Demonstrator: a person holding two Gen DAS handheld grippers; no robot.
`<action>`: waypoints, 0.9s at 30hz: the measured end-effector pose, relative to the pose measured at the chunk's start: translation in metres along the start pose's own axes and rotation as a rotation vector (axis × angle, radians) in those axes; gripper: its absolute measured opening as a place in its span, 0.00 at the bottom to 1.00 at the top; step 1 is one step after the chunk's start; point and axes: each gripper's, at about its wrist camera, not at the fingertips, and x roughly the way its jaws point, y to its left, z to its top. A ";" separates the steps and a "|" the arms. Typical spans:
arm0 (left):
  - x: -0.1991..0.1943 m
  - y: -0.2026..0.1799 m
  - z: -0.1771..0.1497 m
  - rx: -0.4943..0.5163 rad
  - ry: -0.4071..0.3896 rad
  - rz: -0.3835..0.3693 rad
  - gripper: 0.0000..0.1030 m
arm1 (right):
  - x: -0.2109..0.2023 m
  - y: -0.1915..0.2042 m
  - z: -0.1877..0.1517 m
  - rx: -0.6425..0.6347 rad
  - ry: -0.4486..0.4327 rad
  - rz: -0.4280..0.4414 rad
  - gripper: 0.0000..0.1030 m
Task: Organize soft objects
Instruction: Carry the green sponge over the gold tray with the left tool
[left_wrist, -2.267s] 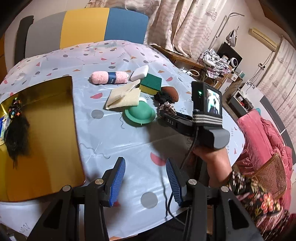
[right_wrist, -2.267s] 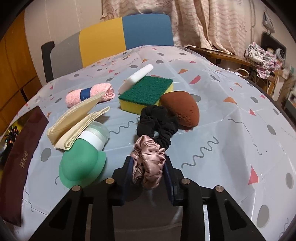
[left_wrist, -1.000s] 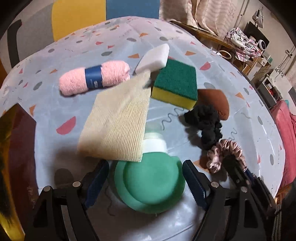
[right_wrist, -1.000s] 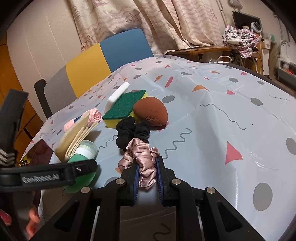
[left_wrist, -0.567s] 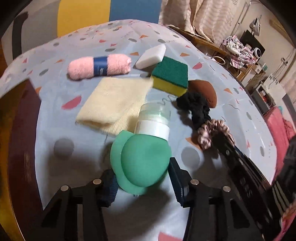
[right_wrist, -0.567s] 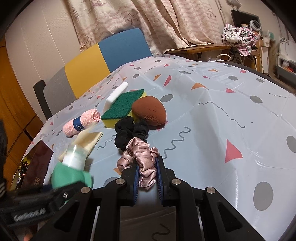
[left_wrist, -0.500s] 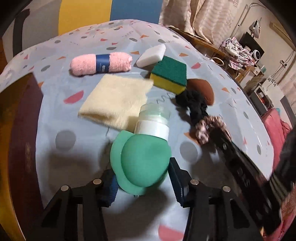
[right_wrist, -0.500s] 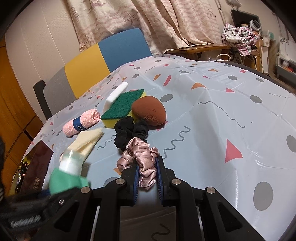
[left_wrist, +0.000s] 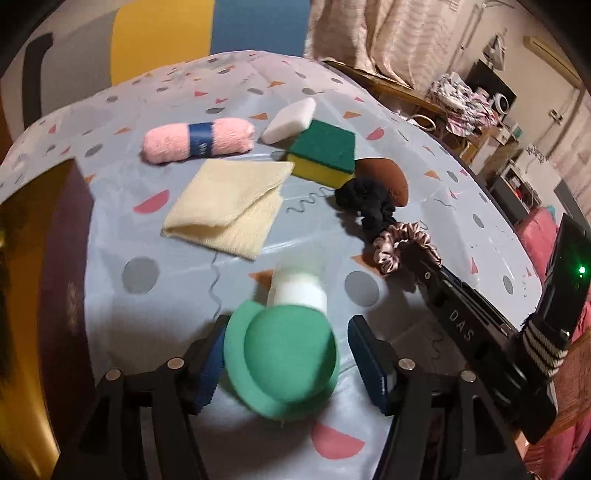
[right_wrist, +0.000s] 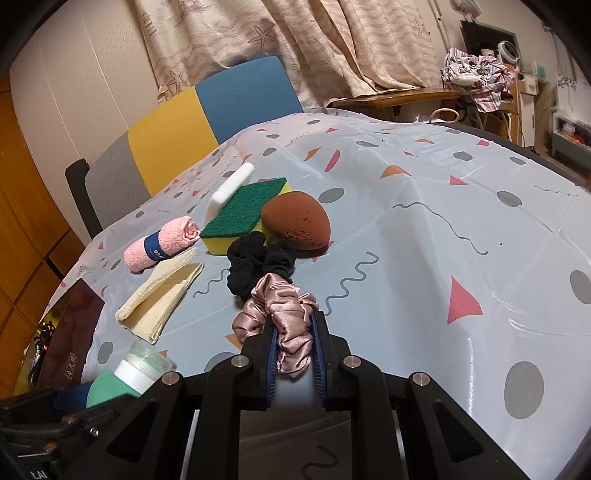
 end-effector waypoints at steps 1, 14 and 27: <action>0.003 -0.002 0.000 0.016 0.007 0.010 0.63 | 0.000 0.000 0.000 0.000 0.000 -0.001 0.17; -0.006 0.002 -0.015 0.013 -0.019 -0.013 0.49 | 0.000 -0.001 -0.001 0.000 0.003 -0.003 0.17; -0.055 0.027 -0.029 -0.061 -0.079 -0.119 0.49 | 0.000 0.001 -0.001 0.000 0.004 -0.004 0.17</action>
